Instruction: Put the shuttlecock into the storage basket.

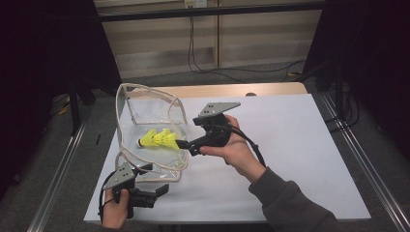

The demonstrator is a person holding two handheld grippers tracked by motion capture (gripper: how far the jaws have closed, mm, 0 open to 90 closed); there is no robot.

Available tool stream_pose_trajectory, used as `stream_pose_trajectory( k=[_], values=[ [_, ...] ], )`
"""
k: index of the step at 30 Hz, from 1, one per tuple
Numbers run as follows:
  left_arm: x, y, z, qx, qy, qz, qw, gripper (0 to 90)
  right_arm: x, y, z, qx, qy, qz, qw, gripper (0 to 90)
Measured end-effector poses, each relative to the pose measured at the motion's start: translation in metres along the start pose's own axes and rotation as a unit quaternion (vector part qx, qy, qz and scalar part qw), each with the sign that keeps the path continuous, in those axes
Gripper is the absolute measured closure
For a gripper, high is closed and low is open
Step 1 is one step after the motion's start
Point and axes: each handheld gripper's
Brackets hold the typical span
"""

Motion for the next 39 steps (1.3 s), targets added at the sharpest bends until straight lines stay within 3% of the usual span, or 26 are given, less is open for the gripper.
stream_pose_trajectory(
  k=[5, 20, 39],
  values=[
    [0.000, 0.000, 0.000, -0.001, 0.000, 0.000, 1.0000, 2.1, 0.006, 0.003, -0.006, 0.008, 0.000, 0.001, 1.0000, 7.4],
    [0.000, 0.001, 0.000, -0.002, -0.003, 0.000, 1.0000, 2.0, 0.033, 0.016, -0.024, -0.003, 0.016, -0.010, 0.9998, 7.2],
    [0.000, 0.001, 0.000, -0.004, -0.003, 0.001, 1.0000, 2.2, 0.050, 0.031, -0.057, -0.016, 0.019, -0.019, 0.9995, 6.9]
  ],
)
Point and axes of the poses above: each handheld gripper's, and its own axes: x roughly backward along the jaws, z roughly out of its top, y roughly to its right, and after that the axes turned 11 degrees about z, right-handed
